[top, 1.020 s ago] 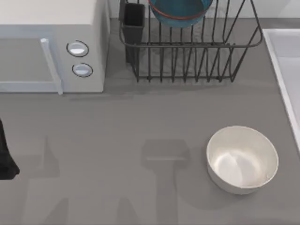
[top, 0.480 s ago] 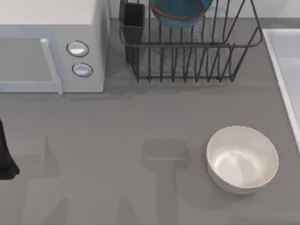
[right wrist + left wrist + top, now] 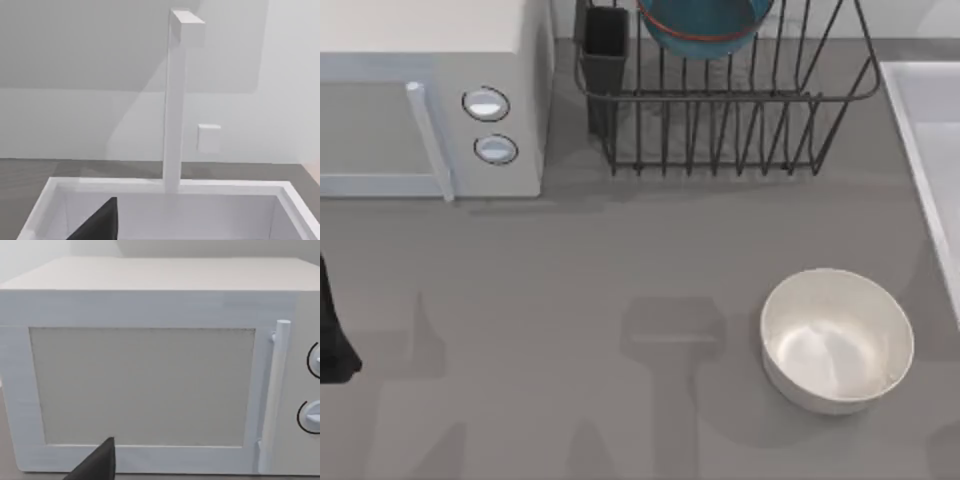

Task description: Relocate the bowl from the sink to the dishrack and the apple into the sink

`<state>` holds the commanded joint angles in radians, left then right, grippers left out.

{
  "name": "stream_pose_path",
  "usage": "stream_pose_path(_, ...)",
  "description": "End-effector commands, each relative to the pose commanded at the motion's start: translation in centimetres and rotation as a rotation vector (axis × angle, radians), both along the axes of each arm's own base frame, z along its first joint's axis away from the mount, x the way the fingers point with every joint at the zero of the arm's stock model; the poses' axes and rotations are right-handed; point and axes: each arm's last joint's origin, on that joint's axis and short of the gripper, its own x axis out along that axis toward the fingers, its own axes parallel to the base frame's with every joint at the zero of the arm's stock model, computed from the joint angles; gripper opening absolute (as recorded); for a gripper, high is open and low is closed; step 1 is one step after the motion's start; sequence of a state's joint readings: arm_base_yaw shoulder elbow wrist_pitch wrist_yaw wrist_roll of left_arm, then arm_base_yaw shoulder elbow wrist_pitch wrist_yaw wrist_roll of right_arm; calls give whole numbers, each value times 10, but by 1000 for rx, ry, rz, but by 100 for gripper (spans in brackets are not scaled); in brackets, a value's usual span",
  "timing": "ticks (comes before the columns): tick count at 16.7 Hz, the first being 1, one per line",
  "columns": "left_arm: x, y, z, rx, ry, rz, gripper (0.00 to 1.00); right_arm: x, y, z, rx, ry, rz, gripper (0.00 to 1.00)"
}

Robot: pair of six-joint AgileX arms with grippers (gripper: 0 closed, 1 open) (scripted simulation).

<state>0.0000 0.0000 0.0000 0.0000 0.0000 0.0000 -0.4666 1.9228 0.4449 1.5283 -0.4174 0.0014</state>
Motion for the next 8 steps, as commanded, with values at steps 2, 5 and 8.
stream_pose_path(2, 0, 0, 0, 0, 0, 0, 100, -7, 15, 26, -4, -5, 2, 100)
stream_pose_path(5, 0, 0, 0, 0, 0, 0, 100, -31, 43, 62, -4, -8, 9, 100)
stream_pose_path(8, 0, 0, 0, 0, 0, 0, 100, -67, 71, 84, 1, -10, 18, 100)
